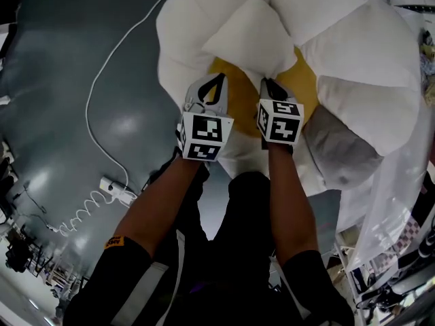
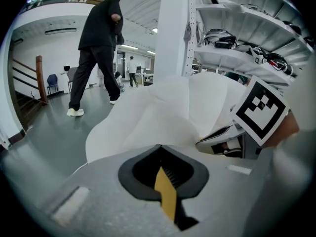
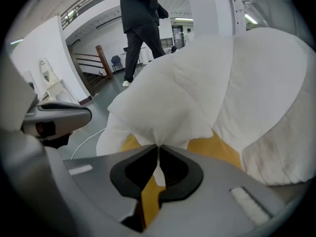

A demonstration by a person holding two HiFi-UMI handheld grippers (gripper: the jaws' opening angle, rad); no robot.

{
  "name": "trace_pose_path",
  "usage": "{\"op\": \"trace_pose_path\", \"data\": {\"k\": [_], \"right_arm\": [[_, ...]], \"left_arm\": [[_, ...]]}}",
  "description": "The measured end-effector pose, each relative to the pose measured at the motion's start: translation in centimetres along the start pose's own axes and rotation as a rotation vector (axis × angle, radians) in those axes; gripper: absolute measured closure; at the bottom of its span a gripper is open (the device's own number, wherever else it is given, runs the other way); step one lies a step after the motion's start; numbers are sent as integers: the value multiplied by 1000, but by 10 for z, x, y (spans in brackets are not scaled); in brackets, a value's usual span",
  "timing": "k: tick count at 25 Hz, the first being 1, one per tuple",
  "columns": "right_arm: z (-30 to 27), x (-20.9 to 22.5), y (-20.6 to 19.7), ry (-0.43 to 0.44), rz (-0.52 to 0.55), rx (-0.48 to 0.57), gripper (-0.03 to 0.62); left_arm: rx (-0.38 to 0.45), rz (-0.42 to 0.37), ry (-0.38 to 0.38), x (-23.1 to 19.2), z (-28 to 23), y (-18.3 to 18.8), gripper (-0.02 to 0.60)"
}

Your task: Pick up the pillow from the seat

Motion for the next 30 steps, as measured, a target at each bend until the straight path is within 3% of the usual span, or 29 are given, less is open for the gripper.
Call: {"op": "trace_pose_path", "data": {"k": [21, 30], "right_arm": [[212, -28, 53, 29, -25, 27, 577], [307, -46, 69, 39, -6, 69, 577]], "left_arm": [[3, -23, 7, 54, 155, 125, 577], [17, -33, -25, 92, 225, 156, 577]]}}
Point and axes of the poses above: the fingertips, and each gripper's own axes: z backward along the fingers, x to its right, y out of its top, the point moved 2 cm from there along z, backward along the fingers, and after that the axes turned 5 degrees about -x, right-handed, at the moved point
